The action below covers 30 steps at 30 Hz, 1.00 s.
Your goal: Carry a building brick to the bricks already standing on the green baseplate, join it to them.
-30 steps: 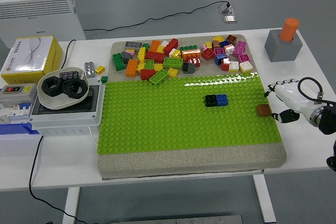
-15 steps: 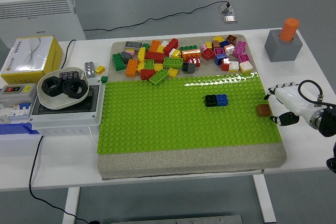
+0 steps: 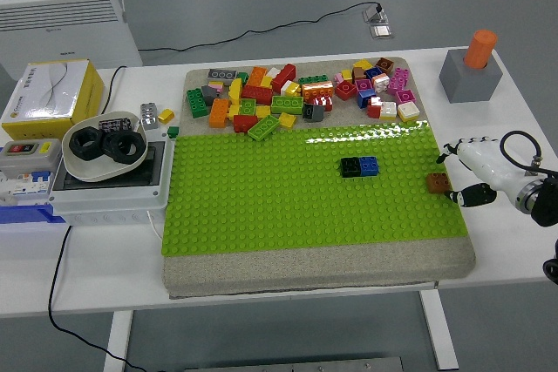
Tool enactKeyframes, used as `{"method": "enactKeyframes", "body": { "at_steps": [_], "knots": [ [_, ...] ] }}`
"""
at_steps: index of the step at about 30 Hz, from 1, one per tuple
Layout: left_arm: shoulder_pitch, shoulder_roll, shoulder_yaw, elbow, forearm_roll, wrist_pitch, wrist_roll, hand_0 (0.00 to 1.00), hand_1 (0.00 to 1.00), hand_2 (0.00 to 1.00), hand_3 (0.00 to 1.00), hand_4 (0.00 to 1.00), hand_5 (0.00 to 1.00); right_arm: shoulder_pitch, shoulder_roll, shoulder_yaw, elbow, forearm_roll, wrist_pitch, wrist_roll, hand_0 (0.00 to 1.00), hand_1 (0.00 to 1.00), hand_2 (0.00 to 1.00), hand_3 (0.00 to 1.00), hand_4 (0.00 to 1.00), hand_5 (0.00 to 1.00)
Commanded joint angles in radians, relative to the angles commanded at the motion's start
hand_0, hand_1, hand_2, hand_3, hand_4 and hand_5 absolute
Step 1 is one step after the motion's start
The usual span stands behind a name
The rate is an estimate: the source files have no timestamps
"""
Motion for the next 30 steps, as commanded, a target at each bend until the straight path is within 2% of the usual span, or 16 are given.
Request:
{"method": "enactKeyframes", "body": {
  "at_steps": [4,6,7,12,13,17,30],
  "knots": [
    [-0.001,0.000,0.001,0.000,-0.002,0.000,0.000,0.735,0.732,0.706,0.820,0.806,0.998,-0.017,-0.004,0.019,0.000,0.071,-0.021,0.045,0.895,0.877,0.857,0.690,0.783,0.213],
    [-0.001,0.000,0.002,0.000,-0.002,0.000,0.000,0.735,0.732,0.706,0.820,0.806,0.998,-0.029,-0.004,0.035,-0.001,0.108,-0.047,0.077,0.895,0.877,0.857,0.690,0.783,0.213],
    [-0.002,0.000,0.002,0.000,-0.001,0.000,0.000,0.735,0.731,0.707,0.820,0.806,0.998,-0.038,-0.003,0.047,-0.001,0.126,-0.065,0.094,0.822,0.778,0.775,0.658,0.723,0.393],
    [-0.003,0.001,0.007,0.000,-0.008,0.002,-0.002,0.735,0.731,0.707,0.820,0.806,0.998,-0.101,0.020,0.128,0.002,0.224,-0.167,0.191,0.822,0.778,0.775,0.658,0.723,0.393],
    [-0.003,0.001,0.007,0.000,-0.010,0.002,-0.003,0.735,0.732,0.706,0.819,0.806,0.998,-0.109,0.025,0.138,0.002,0.234,-0.182,0.202,0.762,0.696,0.729,0.651,0.701,0.406],
    [-0.005,-0.001,0.006,0.000,-0.009,0.004,-0.002,0.735,0.732,0.706,0.819,0.806,0.998,-0.144,0.057,0.183,0.001,0.271,-0.244,0.246,0.762,0.696,0.729,0.651,0.701,0.406],
    [-0.019,0.008,-0.001,0.000,0.008,0.002,-0.006,0.735,0.731,0.706,0.822,0.806,0.998,-0.153,0.062,0.200,-0.010,0.282,-0.262,0.265,0.756,0.689,0.722,0.647,0.706,0.385]
  ]
}}
